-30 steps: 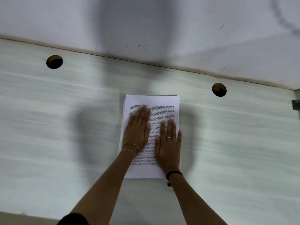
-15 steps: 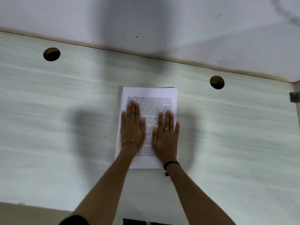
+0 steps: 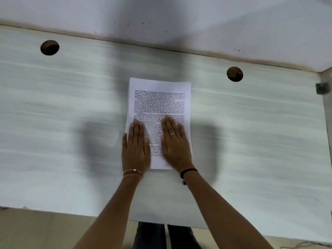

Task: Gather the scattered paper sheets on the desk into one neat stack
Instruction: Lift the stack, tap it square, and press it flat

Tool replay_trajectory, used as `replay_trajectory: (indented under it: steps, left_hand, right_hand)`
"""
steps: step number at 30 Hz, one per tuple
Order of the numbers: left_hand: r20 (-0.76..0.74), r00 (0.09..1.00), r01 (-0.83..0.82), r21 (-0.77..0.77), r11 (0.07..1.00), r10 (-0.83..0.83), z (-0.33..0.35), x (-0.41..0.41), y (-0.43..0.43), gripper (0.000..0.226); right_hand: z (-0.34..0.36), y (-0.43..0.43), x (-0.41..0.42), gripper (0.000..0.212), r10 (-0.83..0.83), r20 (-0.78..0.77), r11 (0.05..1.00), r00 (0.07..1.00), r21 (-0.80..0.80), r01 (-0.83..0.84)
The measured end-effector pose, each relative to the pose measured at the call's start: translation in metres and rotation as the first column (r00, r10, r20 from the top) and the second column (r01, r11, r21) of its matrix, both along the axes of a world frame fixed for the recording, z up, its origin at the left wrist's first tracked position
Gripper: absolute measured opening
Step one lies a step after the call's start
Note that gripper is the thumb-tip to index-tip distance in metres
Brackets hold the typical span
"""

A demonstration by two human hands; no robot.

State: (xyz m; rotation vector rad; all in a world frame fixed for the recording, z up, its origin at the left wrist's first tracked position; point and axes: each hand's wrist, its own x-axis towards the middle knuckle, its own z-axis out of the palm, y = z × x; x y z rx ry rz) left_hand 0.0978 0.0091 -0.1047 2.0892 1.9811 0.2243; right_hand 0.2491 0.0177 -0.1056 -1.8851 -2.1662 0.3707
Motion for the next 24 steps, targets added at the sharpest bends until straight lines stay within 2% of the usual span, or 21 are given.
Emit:
replay_trajectory:
  steps: [3, 6, 8, 10, 11, 13, 15, 18, 24]
  left_hand:
    - [0.027, 1.000, -0.010, -0.007, 1.000, 0.010, 0.002, 0.001, 0.001, 0.055]
    - [0.012, 1.000, -0.018, -0.014, 1.000, 0.019, 0.002, 0.000, 0.001, 0.058]
    - [0.012, 1.000, -0.019, -0.025, 1.000, 0.019, 0.001, 0.001, 0.002, 0.063]
    - [-0.001, 1.000, -0.016, -0.028, 0.999, 0.016, 0.002, 0.001, 0.000, 0.069]
    - [-0.007, 1.000, -0.014, -0.022, 1.000, 0.013, 0.002, 0.002, -0.001, 0.070]
    - [-0.028, 1.000, -0.010, -0.010, 1.000, 0.010, 0.000, 0.001, 0.000, 0.069]
    - [-0.046, 0.999, -0.004, -0.005, 1.000, 0.004, -0.003, 0.001, 0.000, 0.064]
    - [-0.015, 1.000, -0.007, -0.003, 1.000, 0.006, -0.005, 0.000, 0.001, 0.060]
    - [0.017, 1.000, -0.013, 0.014, 1.000, 0.012, -0.003, 0.001, 0.002, 0.058]
  right_hand:
    - [0.001, -0.018, 0.054, 0.052, -0.037, 0.079, 0.999, 0.996, -0.012, 0.038]
    - [0.007, -0.017, 0.086, 0.050, 0.034, 0.155, 0.998, 0.987, -0.053, -0.026]
    - [0.015, -0.003, 0.077, 0.050, -0.080, 0.092, 0.996, 0.993, -0.028, 0.082]
    - [0.026, 0.003, 0.045, 0.050, -0.222, -0.036, 0.975, 0.974, 0.021, 0.223]
    - [0.028, 0.003, 0.023, 0.050, -0.241, -0.106, 0.969, 0.965, 0.038, 0.246]
    - [0.026, -0.001, -0.019, 0.053, -0.173, -0.181, 0.984, 0.968, 0.007, 0.178]
    - [0.014, -0.009, -0.036, 0.054, -0.099, -0.138, 0.995, 0.986, -0.025, 0.097]
    - [-0.001, -0.008, -0.029, 0.055, -0.102, -0.060, 0.994, 0.993, -0.033, 0.100]
    - [0.000, -0.004, -0.005, 0.054, -0.092, -0.019, 0.996, 0.996, 0.009, 0.092]
